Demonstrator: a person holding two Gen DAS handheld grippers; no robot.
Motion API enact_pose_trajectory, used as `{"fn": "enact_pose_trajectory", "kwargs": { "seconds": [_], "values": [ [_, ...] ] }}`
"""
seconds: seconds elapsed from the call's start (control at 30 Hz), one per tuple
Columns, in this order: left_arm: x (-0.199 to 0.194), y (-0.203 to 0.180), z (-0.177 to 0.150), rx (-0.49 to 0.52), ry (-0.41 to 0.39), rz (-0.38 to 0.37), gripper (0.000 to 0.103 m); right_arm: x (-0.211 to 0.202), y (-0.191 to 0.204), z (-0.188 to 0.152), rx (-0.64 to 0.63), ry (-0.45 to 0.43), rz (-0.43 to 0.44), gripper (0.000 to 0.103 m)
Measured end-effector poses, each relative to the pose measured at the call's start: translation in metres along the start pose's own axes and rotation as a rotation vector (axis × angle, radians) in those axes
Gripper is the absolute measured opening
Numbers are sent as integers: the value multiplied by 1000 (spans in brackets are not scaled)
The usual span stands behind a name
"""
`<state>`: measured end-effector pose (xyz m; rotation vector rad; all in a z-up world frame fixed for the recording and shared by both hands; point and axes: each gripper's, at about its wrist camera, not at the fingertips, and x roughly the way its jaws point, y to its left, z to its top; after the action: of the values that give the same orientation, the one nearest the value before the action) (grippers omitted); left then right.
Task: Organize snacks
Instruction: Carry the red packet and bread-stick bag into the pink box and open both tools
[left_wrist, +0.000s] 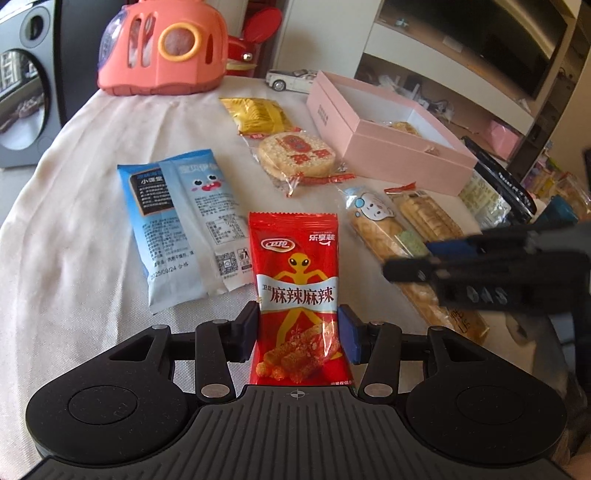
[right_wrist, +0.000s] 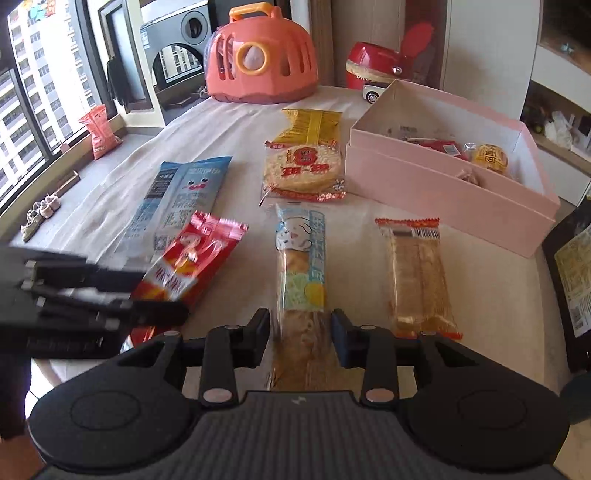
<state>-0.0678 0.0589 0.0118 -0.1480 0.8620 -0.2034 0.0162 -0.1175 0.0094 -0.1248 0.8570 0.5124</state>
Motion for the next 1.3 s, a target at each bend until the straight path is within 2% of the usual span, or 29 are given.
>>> {"fn": "enact_pose_trajectory", "kwargs": {
  "seconds": [0.13,0.3,0.4,0.53,0.6,0.67,0.77,0.8,0.83,0.87,0.93,1.0,1.13,1.23,1.3],
  "values": [
    [0,-1,-2,1,-8,-2,55,19,-5,20,33,-1,0,36],
    [-3,-8,-9,67,-24,7,54,24,-12,28,55,11,10,35],
    [-5,-12,-11,85,-23,18,54,4,-18,23,67,-13,12,30],
    [-9,-17,-12,54,-3,14,52,-37,-24,18,85,-77,14,19],
    [-9,-18,-15,50,-4,8,52,-58,-26,15,85,-119,16,18],
    [-9,-23,-19,54,-17,35,52,-71,-26,9,66,-149,9,19],
    [-10,-29,-23,61,-19,72,53,-69,-26,3,69,-165,-16,19],
    [-11,-30,-25,69,-21,75,53,-64,-27,2,83,-157,-7,21],
    [-13,-30,-28,73,-25,75,53,-58,-27,2,98,-139,5,31],
    [-13,-29,-29,73,-31,75,54,-50,-27,2,114,-124,13,52],
    [-14,-29,-31,73,-35,71,55,-34,-22,3,121,-124,0,74],
    [-15,-29,-32,79,-35,72,55,-16,-14,12,97,-105,-50,75],
    [-15,-32,-35,91,-48,81,56,23,0,32,29,-8,-117,75],
    [-15,-32,-36,94,-55,82,56,37,10,29,-10,48,-142,75],
    [-15,-31,-36,89,-57,77,56,36,13,20,-22,34,-130,75]
  ]
}}
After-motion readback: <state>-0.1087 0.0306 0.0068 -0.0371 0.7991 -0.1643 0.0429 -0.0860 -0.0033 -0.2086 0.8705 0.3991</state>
